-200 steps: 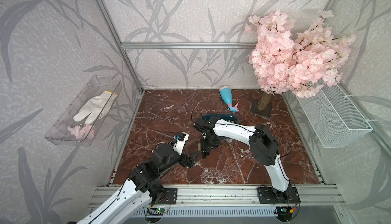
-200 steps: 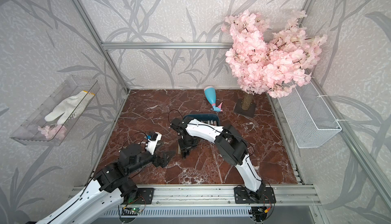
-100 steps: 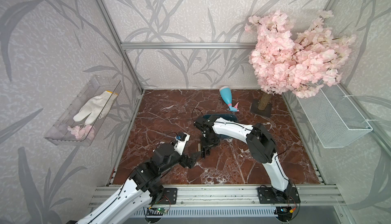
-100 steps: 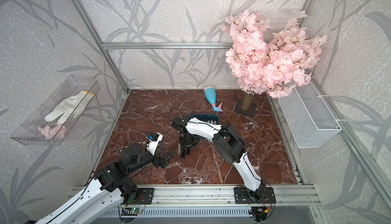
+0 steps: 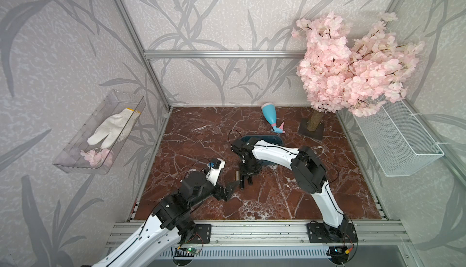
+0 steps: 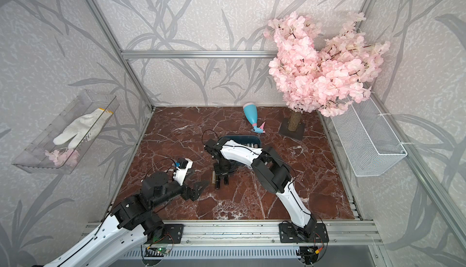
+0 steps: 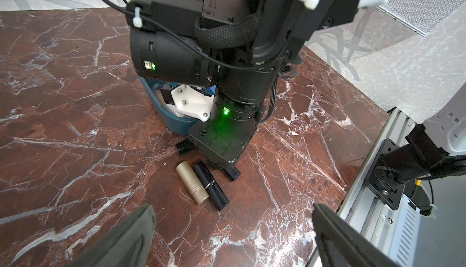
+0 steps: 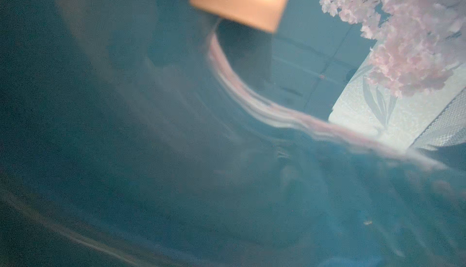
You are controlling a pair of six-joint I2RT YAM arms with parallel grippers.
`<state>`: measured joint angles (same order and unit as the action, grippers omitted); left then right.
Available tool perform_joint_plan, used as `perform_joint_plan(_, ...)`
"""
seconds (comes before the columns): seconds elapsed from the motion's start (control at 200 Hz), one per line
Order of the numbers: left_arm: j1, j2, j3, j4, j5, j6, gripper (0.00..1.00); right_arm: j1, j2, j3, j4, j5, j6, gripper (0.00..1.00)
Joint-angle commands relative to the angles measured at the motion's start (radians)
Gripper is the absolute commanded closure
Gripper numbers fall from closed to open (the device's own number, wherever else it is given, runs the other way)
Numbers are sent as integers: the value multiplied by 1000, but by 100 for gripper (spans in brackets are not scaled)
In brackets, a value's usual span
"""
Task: Put the lipstick into the storage box
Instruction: Pick up the lipstick at the center of the board.
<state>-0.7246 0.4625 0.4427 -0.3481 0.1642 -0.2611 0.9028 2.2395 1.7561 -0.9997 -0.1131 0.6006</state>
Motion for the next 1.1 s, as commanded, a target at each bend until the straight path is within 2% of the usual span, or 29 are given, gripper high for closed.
perform_joint_plan(0.0,3,2,22,2,11,22,0,-1,-25,-31,0,-4,4,75)
perform_joint_plan(0.165,3,37,18,45,19,20,0,-1,-82,-66,-2,-9,5,78)
perform_joint_plan(0.69,3,179,31,260,24,-4,0,-5,-332,-124,-80,-35,-19,78)
perform_joint_plan(0.9,4,254,59,323,24,-2,0,-90,-407,-103,-88,-71,-26,78)
perform_joint_plan(1.095,4,306,99,313,37,18,0,-170,-359,6,-125,-103,-79,78)
